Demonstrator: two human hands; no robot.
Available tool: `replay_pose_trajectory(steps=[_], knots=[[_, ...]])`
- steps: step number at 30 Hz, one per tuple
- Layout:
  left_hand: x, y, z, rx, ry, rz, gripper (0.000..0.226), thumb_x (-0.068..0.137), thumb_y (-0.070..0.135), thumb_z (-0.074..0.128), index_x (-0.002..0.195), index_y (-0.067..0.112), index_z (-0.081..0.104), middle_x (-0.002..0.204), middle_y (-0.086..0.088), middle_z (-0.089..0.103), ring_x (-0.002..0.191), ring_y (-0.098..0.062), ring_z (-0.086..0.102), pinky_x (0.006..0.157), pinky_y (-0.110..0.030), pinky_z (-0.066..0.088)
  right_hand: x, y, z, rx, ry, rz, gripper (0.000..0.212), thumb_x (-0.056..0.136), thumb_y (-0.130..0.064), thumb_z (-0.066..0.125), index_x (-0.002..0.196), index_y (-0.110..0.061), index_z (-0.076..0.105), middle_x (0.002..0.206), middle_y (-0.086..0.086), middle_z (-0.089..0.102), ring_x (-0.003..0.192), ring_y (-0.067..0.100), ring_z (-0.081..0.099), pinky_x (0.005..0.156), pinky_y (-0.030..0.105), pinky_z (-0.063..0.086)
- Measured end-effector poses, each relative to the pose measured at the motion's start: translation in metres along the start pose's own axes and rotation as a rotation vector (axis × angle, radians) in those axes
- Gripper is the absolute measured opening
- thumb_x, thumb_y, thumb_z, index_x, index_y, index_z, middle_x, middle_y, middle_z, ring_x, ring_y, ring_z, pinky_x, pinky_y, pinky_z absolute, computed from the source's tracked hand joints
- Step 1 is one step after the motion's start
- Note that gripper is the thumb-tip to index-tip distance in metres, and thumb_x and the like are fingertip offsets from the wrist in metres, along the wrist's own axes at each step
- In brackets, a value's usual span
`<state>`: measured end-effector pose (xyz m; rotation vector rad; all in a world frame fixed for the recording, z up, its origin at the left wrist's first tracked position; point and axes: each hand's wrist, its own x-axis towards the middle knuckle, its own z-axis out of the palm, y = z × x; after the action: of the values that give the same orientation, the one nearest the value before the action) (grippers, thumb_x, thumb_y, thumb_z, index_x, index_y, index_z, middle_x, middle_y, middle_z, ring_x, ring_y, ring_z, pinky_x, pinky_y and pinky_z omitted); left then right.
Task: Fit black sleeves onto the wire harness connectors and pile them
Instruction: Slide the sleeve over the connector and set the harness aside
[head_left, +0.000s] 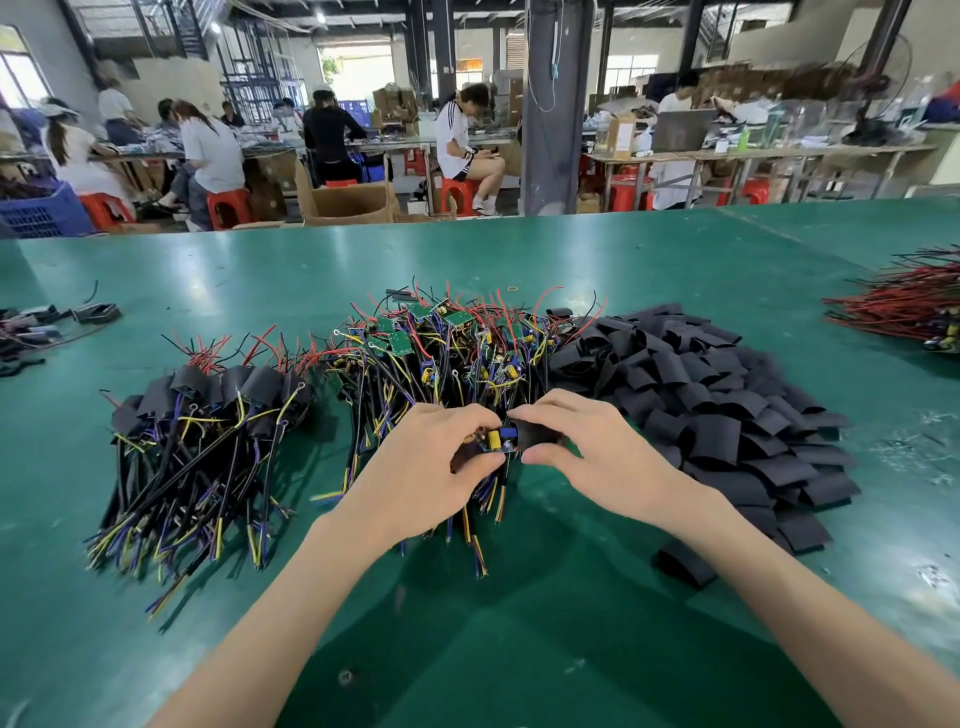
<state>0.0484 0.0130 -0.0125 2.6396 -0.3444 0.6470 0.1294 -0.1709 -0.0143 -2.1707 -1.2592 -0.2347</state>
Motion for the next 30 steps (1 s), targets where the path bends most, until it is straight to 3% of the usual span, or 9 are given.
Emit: replay_pose_trajectory(steps=[2, 4, 7, 11, 14, 19, 22, 27, 30], knots=[[-0.001, 0.002, -0.001, -0.045, -0.044, -0.006, 0.018, 0.086, 0.025, 0.066, 0.102, 0.019, 0.061, 0.058, 0.014, 0.050, 0.061, -0.002, 0.044, 0.062, -0.013, 0.030, 0.000, -0.001, -0.001, 0.022, -0.015, -0.014, 0.035, 0.085, -0.016, 0.067, 0.119, -0.010, 0.062, 0.102, 0.003, 0.058, 0.087, 0.015, 0.053, 0.081, 0.020, 0.040], [-0.002, 0.003, -0.002, -0.076, -0.069, -0.013, 0.016, 0.086, 0.023, 0.066, 0.100, 0.018, 0.062, 0.048, 0.013, 0.042, 0.053, -0.001, 0.046, 0.054, -0.011, 0.030, 0.001, -0.001, -0.001, 0.020, -0.040, -0.020, 0.035, 0.084, -0.016, 0.068, 0.119, -0.010, 0.062, 0.102, 0.003, 0.058, 0.085, 0.019, 0.055, 0.079, 0.024, 0.043], [-0.001, 0.003, 0.000, -0.077, -0.071, -0.012, 0.018, 0.087, 0.023, 0.066, 0.104, 0.019, 0.062, 0.060, 0.019, 0.047, 0.059, 0.004, 0.047, 0.058, -0.009, 0.031, 0.000, 0.001, -0.001, 0.034, -0.027, -0.015, 0.035, 0.083, -0.014, 0.069, 0.117, -0.010, 0.063, 0.099, 0.004, 0.059, 0.085, 0.023, 0.056, 0.078, 0.031, 0.043], [0.001, 0.001, 0.004, -0.104, -0.024, -0.037, 0.023, 0.088, 0.021, 0.065, 0.110, 0.021, 0.059, 0.086, 0.021, 0.051, 0.073, 0.012, 0.048, 0.068, -0.011, 0.034, 0.001, 0.003, -0.002, 0.055, 0.013, 0.012, 0.033, 0.082, -0.015, 0.070, 0.115, -0.010, 0.063, 0.095, 0.000, 0.061, 0.086, 0.018, 0.055, 0.081, 0.026, 0.042], [0.000, 0.000, 0.006, -0.148, -0.007, -0.073, 0.021, 0.089, 0.020, 0.063, 0.109, 0.022, 0.056, 0.085, 0.024, 0.052, 0.073, 0.008, 0.048, 0.067, -0.017, 0.033, 0.001, 0.005, -0.001, 0.052, 0.011, 0.023, 0.032, 0.082, -0.017, 0.071, 0.113, -0.011, 0.064, 0.091, -0.007, 0.058, 0.083, 0.010, 0.052, 0.078, 0.016, 0.038], [0.000, 0.000, 0.006, -0.206, -0.031, -0.066, 0.018, 0.089, 0.016, 0.063, 0.103, 0.024, 0.056, 0.084, 0.021, 0.055, 0.077, -0.005, 0.051, 0.069, -0.012, 0.037, 0.001, 0.006, -0.002, 0.057, 0.021, 0.027, 0.033, 0.082, -0.021, 0.071, 0.115, -0.017, 0.066, 0.097, 0.000, 0.058, 0.083, 0.011, 0.054, 0.079, 0.019, 0.041], [0.000, -0.002, 0.006, -0.205, -0.029, -0.057, 0.020, 0.088, 0.016, 0.064, 0.105, 0.023, 0.058, 0.089, 0.015, 0.056, 0.079, -0.004, 0.051, 0.072, -0.016, 0.038, 0.001, 0.006, -0.005, 0.109, -0.003, 0.063, 0.032, 0.082, -0.026, 0.071, 0.114, -0.025, 0.066, 0.087, -0.004, 0.061, 0.075, 0.007, 0.054, 0.073, 0.021, 0.042], [0.000, -0.003, 0.008, -0.239, 0.023, -0.098, 0.025, 0.086, 0.013, 0.067, 0.109, 0.019, 0.060, 0.093, 0.009, 0.050, 0.085, 0.003, 0.050, 0.075, -0.005, 0.034, 0.001, 0.005, -0.003, 0.162, -0.082, 0.114, 0.031, 0.086, -0.029, 0.066, 0.116, -0.026, 0.061, 0.077, 0.004, 0.065, 0.063, 0.019, 0.061, 0.072, 0.036, 0.051], [0.000, -0.004, 0.011, -0.310, 0.028, -0.195, 0.030, 0.085, 0.013, 0.069, 0.107, 0.024, 0.052, 0.088, 0.012, 0.053, 0.084, 0.006, 0.051, 0.074, -0.002, 0.035, 0.000, 0.003, 0.000, 0.097, -0.036, 0.059, 0.032, 0.086, -0.028, 0.066, 0.117, -0.022, 0.061, 0.086, 0.001, 0.068, 0.072, 0.021, 0.061, 0.077, 0.035, 0.048]])
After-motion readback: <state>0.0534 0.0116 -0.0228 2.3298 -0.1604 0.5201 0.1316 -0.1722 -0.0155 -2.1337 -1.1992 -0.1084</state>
